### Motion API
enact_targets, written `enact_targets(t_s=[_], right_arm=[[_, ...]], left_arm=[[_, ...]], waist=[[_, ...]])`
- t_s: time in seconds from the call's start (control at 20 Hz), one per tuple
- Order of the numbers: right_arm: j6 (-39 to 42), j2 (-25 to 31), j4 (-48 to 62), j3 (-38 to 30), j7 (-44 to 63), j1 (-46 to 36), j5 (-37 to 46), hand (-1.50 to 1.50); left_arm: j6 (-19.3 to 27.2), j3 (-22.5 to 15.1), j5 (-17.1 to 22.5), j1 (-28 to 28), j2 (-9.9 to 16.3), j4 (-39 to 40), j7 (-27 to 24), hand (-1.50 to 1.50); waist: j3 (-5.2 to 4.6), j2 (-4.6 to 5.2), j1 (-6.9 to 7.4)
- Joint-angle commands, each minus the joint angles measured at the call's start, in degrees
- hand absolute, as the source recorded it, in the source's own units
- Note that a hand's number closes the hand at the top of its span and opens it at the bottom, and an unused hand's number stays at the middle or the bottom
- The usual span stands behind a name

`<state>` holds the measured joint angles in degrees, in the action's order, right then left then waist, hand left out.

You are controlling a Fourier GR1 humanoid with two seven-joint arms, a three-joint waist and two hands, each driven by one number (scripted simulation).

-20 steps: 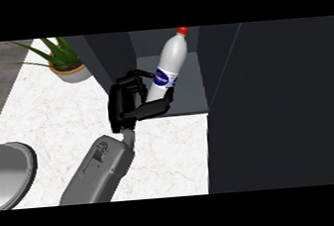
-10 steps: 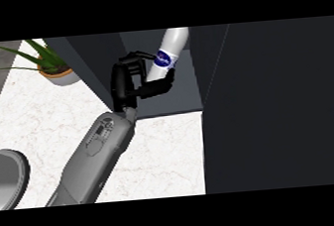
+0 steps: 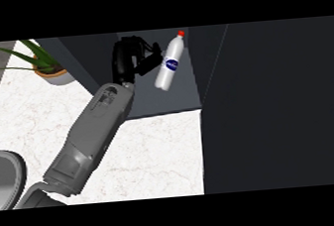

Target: Pick up the bottled water, place it into the cabinet and close the cabinet

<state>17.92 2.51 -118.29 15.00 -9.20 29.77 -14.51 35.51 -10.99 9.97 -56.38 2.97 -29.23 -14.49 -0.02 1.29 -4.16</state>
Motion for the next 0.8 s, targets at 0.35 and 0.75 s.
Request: enact_targets(t_s=[0.35, 0.75], right_arm=[[1.24, 0.54, 2.19, -1.51, -2.03, -1.52, -0.88, -1.5], [2.32, 1.55, 1.51, -1.36, -3.19, 0.77, -0.8, -1.5]], left_arm=[[4.39, 3.28, -3.18, -5.66, 0.91, 16.82, -8.37, -1.5], [6.29, 5.81, -2.31, -8.2, 0.13, 21.63, -8.71, -1.5]], waist=[[-0.02, 0.38, -0.02], [-0.03, 0.7, -1.32]])
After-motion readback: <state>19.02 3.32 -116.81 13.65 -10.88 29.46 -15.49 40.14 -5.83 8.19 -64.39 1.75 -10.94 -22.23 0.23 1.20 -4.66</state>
